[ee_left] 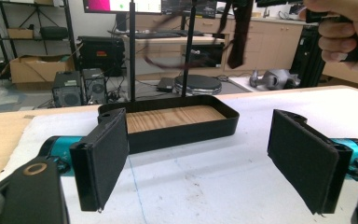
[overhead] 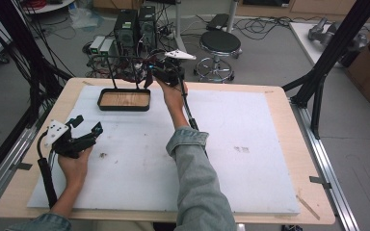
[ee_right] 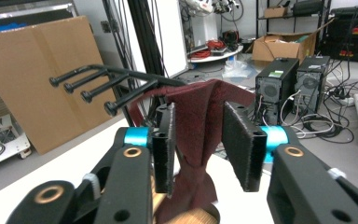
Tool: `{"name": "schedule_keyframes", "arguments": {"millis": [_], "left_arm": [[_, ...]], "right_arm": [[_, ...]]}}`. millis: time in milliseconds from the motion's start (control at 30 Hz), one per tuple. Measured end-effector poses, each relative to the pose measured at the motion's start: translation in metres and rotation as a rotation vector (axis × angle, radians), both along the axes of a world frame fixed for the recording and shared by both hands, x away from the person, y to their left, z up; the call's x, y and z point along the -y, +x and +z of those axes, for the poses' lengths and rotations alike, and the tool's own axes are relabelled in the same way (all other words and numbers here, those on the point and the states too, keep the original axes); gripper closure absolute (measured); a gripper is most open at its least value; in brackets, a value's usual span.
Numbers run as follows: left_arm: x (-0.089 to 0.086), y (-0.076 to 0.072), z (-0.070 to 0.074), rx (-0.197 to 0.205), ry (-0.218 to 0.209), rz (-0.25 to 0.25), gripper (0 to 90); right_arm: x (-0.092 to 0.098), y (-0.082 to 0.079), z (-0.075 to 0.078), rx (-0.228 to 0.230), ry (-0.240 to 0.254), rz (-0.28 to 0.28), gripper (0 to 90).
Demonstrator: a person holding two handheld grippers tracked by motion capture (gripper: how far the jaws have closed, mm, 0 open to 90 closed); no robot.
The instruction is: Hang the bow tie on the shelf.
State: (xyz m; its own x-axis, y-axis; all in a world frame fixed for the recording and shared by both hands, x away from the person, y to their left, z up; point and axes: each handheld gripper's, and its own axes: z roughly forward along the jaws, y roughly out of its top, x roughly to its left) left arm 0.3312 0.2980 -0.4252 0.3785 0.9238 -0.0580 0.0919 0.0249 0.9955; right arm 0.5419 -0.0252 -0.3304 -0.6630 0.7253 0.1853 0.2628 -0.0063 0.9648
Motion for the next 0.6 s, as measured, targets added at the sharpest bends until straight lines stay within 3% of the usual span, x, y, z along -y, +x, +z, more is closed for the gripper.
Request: {"name": "schedule_keyframes", "arguments": {"millis": [600], "left_arm": [[-0.006, -0.004, -0.001, -0.002, 0.010, 0.026, 20.7]], "right_arm": [[0.027, -0.009, 0.021, 0.051, 0.066, 0.007, 41.0]]}}
